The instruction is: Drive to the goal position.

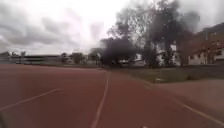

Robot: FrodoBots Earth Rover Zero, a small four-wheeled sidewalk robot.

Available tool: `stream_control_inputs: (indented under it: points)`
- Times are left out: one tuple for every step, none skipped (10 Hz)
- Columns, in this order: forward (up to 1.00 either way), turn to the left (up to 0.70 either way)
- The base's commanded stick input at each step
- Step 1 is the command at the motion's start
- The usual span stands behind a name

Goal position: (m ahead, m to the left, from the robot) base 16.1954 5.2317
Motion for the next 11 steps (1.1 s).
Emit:
stream_control_inputs:
  points:
    - [0.7,0.35]
    - [0.7,0.35]
    - [0.7,0.2]
    - [0.7,0.04]
    - [0.7,0.0]
    - [0.7,0.0]
    - [0.7,0.0]
    - [0.7,0.0]
    - [0.7,0.0]
    - [0.7,0.0]
    - [0.7,0.0]
